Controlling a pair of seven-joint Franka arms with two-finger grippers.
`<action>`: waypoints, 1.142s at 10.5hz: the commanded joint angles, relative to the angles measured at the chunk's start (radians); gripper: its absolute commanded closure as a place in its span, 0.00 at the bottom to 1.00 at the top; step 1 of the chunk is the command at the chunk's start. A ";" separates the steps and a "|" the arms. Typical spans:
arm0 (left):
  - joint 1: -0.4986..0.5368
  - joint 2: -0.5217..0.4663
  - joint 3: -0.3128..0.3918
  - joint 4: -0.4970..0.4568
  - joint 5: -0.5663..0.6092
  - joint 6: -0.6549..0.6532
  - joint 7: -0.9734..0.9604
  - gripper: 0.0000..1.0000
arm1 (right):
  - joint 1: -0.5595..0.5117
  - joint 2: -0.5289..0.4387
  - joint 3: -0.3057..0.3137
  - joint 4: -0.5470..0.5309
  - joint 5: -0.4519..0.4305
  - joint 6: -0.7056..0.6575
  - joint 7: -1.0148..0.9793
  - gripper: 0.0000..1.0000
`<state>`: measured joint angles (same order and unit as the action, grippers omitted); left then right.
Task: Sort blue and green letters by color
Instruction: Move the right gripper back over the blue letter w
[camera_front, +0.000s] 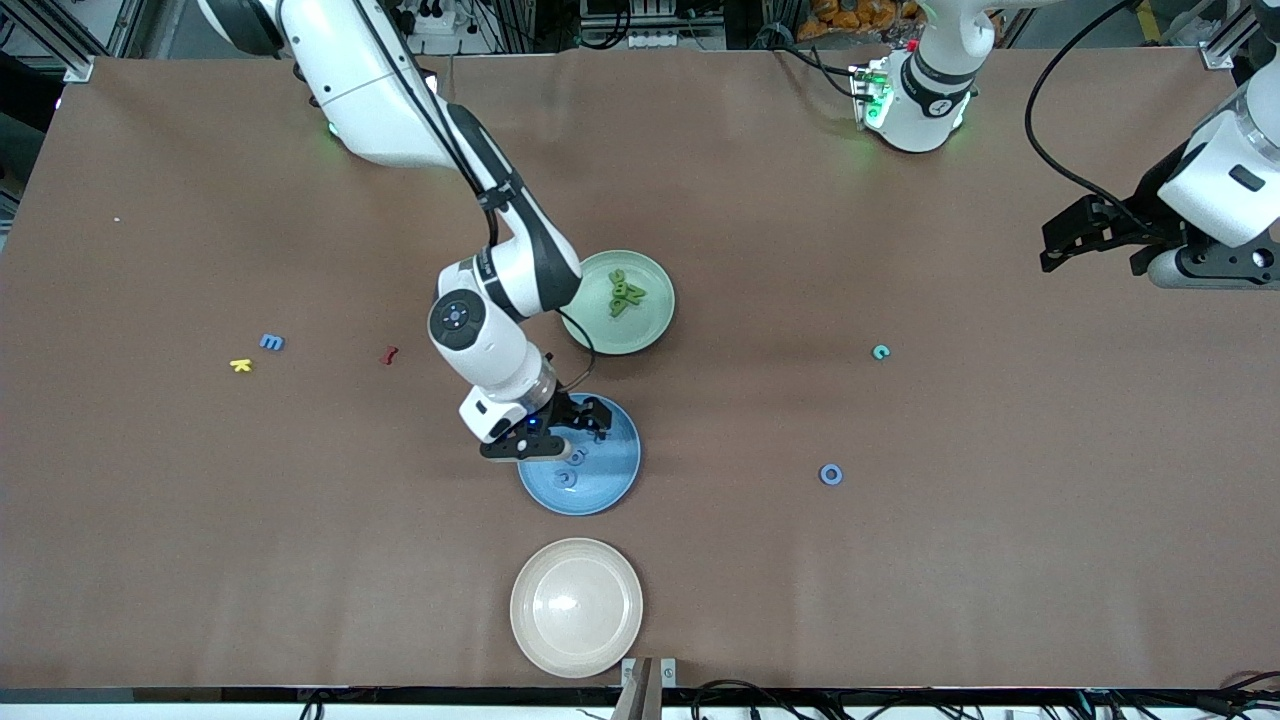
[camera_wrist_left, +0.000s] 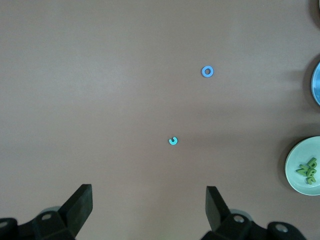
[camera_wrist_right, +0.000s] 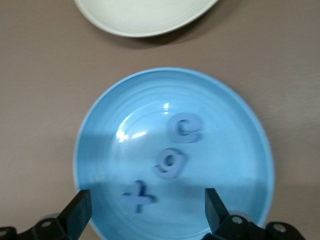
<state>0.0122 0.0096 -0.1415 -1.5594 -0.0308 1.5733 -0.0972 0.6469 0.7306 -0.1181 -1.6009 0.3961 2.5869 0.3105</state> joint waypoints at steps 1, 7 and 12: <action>0.000 -0.002 -0.004 0.001 0.008 0.013 0.022 0.00 | -0.071 -0.117 0.005 -0.147 0.012 -0.010 -0.043 0.00; -0.006 0.007 -0.007 -0.010 0.008 0.016 0.010 0.00 | -0.255 -0.304 0.008 -0.375 -0.083 -0.090 -0.082 0.00; -0.009 0.015 -0.009 -0.018 0.008 0.014 0.010 0.00 | -0.481 -0.436 0.020 -0.471 -0.325 -0.299 -0.076 0.00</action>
<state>0.0048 0.0306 -0.1483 -1.5695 -0.0308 1.5799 -0.0972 0.2546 0.3870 -0.1249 -2.0250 0.1407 2.3892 0.2319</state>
